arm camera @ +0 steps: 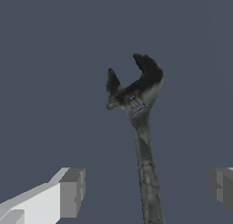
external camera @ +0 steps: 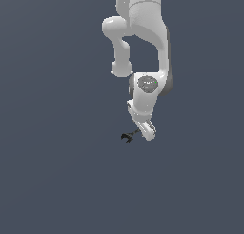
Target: Pick up the object and move it to a goal position.
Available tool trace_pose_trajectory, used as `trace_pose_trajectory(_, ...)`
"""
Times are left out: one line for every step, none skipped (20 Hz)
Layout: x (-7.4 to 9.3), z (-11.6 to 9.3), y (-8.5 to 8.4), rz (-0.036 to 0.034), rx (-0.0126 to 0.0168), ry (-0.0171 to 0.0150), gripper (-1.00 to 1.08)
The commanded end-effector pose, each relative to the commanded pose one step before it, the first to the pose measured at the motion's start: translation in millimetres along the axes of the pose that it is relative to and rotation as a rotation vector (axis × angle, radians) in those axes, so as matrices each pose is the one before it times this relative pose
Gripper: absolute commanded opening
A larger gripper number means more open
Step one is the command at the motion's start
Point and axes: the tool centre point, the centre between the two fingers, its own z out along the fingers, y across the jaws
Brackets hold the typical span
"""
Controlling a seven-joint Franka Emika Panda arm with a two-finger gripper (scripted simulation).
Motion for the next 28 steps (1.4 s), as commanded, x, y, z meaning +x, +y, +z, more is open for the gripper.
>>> trace_pose_trajectory(-0.07,2.55,0.14,0.00020,-0.00024,-0.00002,1.00)
trace_pose_trajectory(0.12,2.31,0.12,0.00049,0.00001,-0.00002,1.00)
trace_pose_trajectory(-0.20,2.96,0.05,0.00000,0.00000,0.00000,1.00)
trace_pose_trajectory(0.15,3.60,0.19,0.00069,0.00001,-0.00002,1.00)
trace_pose_trajectory(-0.02,4.24,0.17,0.00049,0.00000,-0.00001,1.00)
trace_pose_trajectory(-0.06,4.85,0.19,0.00049,0.00000,-0.00001,1.00)
trace_pose_trajectory(-0.10,5.45,0.20,0.00049,0.00000,-0.00001,1.00)
trace_pose_trajectory(0.04,5.36,0.20,0.00069,0.00000,0.00000,1.00)
trace_pose_trajectory(-0.01,4.65,0.11,0.00049,0.00001,0.00000,1.00)
trace_pose_trajectory(-0.21,3.95,-0.04,0.00000,0.00000,0.00000,1.00)
trace_pose_trajectory(0.14,3.24,-0.03,0.00049,0.00003,0.00002,1.00)
trace_pose_trajectory(-0.07,2.58,-0.18,0.00000,0.00000,0.00000,1.00)
trace_pose_trajectory(-0.01,1.93,-0.23,0.00000,0.00000,0.00000,1.00)
trace_pose_trajectory(0.03,1.32,-0.23,0.00000,0.00000,0.00000,1.00)
trace_pose_trajectory(0.04,0.75,-0.18,0.00000,0.00000,0.00000,1.00)
trace_pose_trajectory(0.02,0.24,-0.07,0.00000,0.00000,0.00000,1.00)
trace_pose_trajectory(0.00,0.00,0.00,0.00000,0.00000,0.00000,-1.00)
trace_pose_trajectory(0.00,0.00,0.00,0.00000,0.00000,0.00000,-1.00)
trace_pose_trajectory(0.00,0.00,0.00,0.00000,0.00000,0.00000,-1.00)
trace_pose_trajectory(0.00,0.00,0.00,0.00000,0.00000,0.00000,-1.00)
trace_pose_trajectory(0.00,0.00,0.00,0.00000,0.00000,0.00000,-1.00)
trace_pose_trajectory(0.00,0.00,0.00,0.00000,0.00000,0.00000,-1.00)
trace_pose_trajectory(0.00,0.00,0.00,0.00000,0.00000,0.00000,-1.00)
trace_pose_trajectory(0.00,0.00,0.00,0.00000,0.00000,0.00000,-1.00)
trace_pose_trajectory(0.00,0.00,0.00,0.00000,0.00000,0.00000,-1.00)
trace_pose_trajectory(0.00,0.00,0.00,0.00000,0.00000,0.00000,-1.00)
trace_pose_trajectory(2.77,-2.02,1.06,0.00378,0.00007,0.00120,-1.00)
trace_pose_trajectory(0.38,-0.14,0.13,0.00000,0.00000,0.00000,-1.00)
